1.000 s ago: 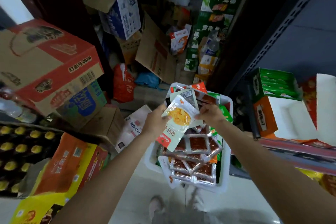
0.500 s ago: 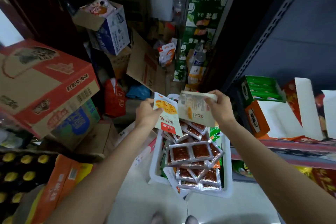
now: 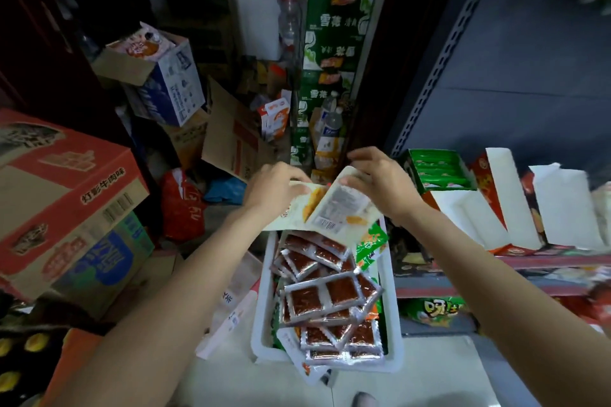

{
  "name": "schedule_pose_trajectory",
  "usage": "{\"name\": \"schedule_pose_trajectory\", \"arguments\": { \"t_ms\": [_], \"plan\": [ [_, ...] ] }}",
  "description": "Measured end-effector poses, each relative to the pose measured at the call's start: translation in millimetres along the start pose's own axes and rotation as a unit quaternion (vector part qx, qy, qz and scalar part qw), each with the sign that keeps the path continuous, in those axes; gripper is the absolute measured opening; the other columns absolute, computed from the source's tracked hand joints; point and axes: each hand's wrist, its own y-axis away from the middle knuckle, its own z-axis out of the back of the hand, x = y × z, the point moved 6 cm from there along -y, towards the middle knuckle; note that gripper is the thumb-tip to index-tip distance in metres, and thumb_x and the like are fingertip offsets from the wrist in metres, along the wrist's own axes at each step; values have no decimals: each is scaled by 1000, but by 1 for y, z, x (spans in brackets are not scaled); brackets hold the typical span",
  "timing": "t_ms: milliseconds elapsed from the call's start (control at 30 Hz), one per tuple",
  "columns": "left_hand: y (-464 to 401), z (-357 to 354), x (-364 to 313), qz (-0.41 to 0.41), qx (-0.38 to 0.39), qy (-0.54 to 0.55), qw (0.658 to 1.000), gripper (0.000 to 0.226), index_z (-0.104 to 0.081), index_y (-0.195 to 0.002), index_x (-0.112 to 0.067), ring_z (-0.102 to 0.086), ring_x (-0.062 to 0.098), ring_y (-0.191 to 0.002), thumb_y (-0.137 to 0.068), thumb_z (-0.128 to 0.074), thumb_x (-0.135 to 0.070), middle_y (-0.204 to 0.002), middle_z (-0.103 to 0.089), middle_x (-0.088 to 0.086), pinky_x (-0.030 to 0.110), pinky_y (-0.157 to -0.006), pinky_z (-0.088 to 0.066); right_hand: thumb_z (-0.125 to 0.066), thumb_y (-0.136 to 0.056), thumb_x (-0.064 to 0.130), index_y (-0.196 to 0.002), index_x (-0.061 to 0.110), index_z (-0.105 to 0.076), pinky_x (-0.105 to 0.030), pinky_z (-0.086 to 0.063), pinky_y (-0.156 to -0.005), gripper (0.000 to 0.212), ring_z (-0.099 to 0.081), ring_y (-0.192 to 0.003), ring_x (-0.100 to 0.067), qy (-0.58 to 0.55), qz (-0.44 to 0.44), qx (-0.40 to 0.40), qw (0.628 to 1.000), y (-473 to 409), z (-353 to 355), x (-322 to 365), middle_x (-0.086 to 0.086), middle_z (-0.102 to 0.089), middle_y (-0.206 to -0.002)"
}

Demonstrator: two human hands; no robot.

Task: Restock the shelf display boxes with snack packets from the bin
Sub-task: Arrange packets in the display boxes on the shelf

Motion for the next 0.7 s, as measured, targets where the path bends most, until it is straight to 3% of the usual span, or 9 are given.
{"name": "schedule_pose_trajectory", "arguments": {
  "t_ms": [33, 67, 167, 233, 300, 400, 467, 600, 700],
  "plan": [
    [-3, -2, -12, -19, 18, 13, 1000, 11, -73, -94, -27, -60, 13, -76, -83, -69, -29, -91, -69, -4, 24, -58, -37, -59, -91, 31, -110, 9, -66, -38, -46, -89, 30, -54, -115, -22, 12, 10, 20, 1000, -3, 1, -2, -8, -54, -128],
    [-7, -4, -23, -26, 20, 49, 998, 11, -72, -91, -26, -60, 10, -73, -81, -72, -29, -89, -69, -5, 24, -56, -38, -57, -93, 30, -109, 9, -65, -40, -47, -87, 28, -54, -115, -27, 17, 4, 29, 999, -5, 3, -6, -10, -56, -124],
    [-15, -7, -37, 25, -18, 209, 977, 21, -66, -86, -20, -61, 9, -70, -72, -80, -28, -83, -67, -5, 25, -57, -47, -53, -94, 30, -78, 19, -49, -34, -38, -59, 20, -58, -81, -33, 39, -50, 7, 998, -7, 14, -28, -3, -56, -77],
    [-18, -21, -36, 90, 7, 300, 950, 22, -67, -88, -16, -65, 20, -78, -72, -80, -23, -88, -70, 7, 37, -67, -54, -52, -94, 31, -76, 17, -47, -32, -33, -57, 23, -53, -72, -29, 43, -89, -29, 995, -4, 25, -49, -2, -53, -73],
    [-18, -37, -41, 105, 48, 318, 941, 17, -69, -91, -12, -66, 29, -87, -77, -77, -17, -96, -71, 16, 44, -79, -54, -53, -93, 31, -74, 15, -48, -34, -36, -57, 26, -50, -72, -28, 18, -112, -61, 992, -1, 36, -68, -4, -54, -73],
    [-30, -52, -60, 71, 39, 283, 956, 14, -67, -99, -3, -59, 22, -72, -87, -64, -9, -87, -66, 17, 32, -66, -48, -54, -92, 25, -58, 21, -37, -35, -39, -59, 38, -51, -68, -32, -25, -137, -79, 987, -3, 46, -98, -3, -51, -65],
    [-43, -56, -74, 45, 2, 198, 979, 16, -66, -101, -1, -51, 17, -62, -92, -58, -11, -76, -60, 9, 27, -56, -39, -50, -92, 24, -57, 22, -37, -39, -46, -62, 37, -56, -68, -36, -28, -143, -77, 986, -6, 55, -116, -8, -56, -66],
    [-65, -64, -98, 57, -90, 49, 993, 20, -63, -109, -13, -62, 32, -85, -95, -52, -22, -94, -67, 13, 39, -68, -50, -42, -92, 16, -77, 13, -46, -42, -43, -71, 17, -58, -85, -42, -57, -187, -36, 980, -13, 71, -158, -23, -60, -89],
    [-73, -74, -129, 58, -133, -6, 989, 22, -63, -111, -15, -62, 35, -91, -96, -50, -24, -95, -68, 15, 44, -73, -51, -36, -93, 7, -90, 4, -51, -50, -47, -79, 16, -58, -92, -42, -223, -251, -12, 942, -15, 78, -180, -22, -57, -95]
  ]
}}
